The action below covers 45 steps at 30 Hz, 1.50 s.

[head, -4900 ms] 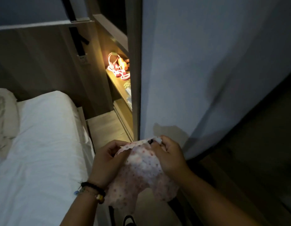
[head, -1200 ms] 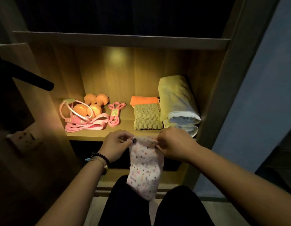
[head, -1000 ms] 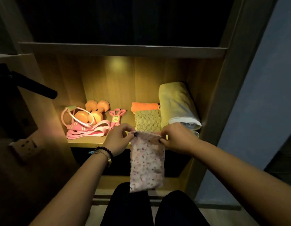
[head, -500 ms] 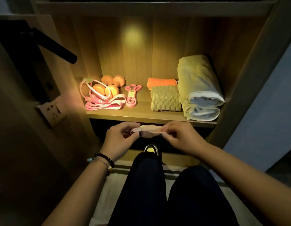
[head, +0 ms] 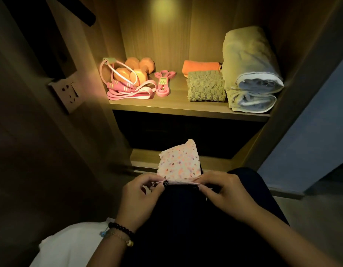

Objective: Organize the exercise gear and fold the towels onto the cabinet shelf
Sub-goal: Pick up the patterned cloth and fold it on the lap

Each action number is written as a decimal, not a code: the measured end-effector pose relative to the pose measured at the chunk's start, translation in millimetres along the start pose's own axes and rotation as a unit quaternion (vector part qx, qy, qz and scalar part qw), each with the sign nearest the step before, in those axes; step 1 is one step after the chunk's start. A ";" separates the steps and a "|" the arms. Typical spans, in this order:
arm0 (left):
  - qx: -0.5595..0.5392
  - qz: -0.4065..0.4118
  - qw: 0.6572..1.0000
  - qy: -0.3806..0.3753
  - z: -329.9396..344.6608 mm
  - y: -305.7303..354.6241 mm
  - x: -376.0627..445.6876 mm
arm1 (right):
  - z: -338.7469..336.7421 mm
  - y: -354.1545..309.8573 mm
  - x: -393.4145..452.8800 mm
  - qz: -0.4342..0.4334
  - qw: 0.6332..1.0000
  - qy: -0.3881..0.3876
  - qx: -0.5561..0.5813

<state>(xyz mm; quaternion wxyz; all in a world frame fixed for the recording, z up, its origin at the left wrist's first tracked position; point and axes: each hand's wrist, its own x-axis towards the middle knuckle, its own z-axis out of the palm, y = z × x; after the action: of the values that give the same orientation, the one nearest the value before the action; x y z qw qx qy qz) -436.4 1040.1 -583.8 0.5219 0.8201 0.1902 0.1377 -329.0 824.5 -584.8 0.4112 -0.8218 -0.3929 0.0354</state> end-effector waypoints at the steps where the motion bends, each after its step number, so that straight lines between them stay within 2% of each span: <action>1: -0.007 -0.008 1.000 0.002 1.0 -0.7 -1.9 | 2.3 -0.1 -1.3 0.006 1.000 0.010 0.004; 6: -0.026 -0.011 0.999 0.033 8.6 3.7 2.3 | 9.0 -3.3 -1.9 0.059 0.994 0.076 0.047; 9: -0.021 -0.039 0.998 0.037 12.1 5.8 6.4 | 15.0 -4.6 0.7 0.102 0.988 0.072 0.089; 15: 0.114 0.064 0.990 0.061 12.7 4.2 18.2 | 21.0 -3.5 8.3 0.136 0.980 0.061 0.133; 18: 0.158 0.154 0.973 0.065 9.1 -2.2 23.8 | 25.9 -6.3 13.8 0.095 0.992 0.076 0.037; 20: 0.186 0.208 0.959 0.041 5.6 -7.2 24.6 | 26.3 -6.9 15.4 0.020 0.994 0.083 -0.061; 22: 0.198 0.230 0.953 0.011 2.6 -9.0 22.7 | 25.8 -4.5 14.2 -0.073 0.986 0.040 -0.145; 24: 0.189 0.229 0.955 -0.010 -0.8 -9.3 20.3 | 26.4 -2.1 12.1 -0.106 0.982 0.002 -0.158; 28: 0.152 0.203 0.967 -0.040 -4.4 -9.9 17.1 | 27.1 1.1 10.6 -0.078 0.991 0.008 -0.113; 35: 0.182 0.212 0.960 -0.005 2.5 -11.8 22.9 | 27.5 1.3 20.1 -0.054 0.990 0.005 -0.128; 42: 0.060 0.160 0.985 0.009 5.8 -1.9 18.8 | 23.6 -0.2 18.4 0.057 0.997 0.002 0.053; 45: 0.064 0.112 0.991 0.023 10.1 -3.6 22.2 | 26.3 -0.3 19.5 0.101 0.991 0.011 0.083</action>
<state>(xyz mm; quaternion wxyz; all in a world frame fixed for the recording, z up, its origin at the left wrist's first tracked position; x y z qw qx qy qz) -412.9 1043.4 -590.7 0.4452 0.8644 0.1178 0.2018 -325.8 854.8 -596.8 0.4767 -0.8205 -0.2993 0.0996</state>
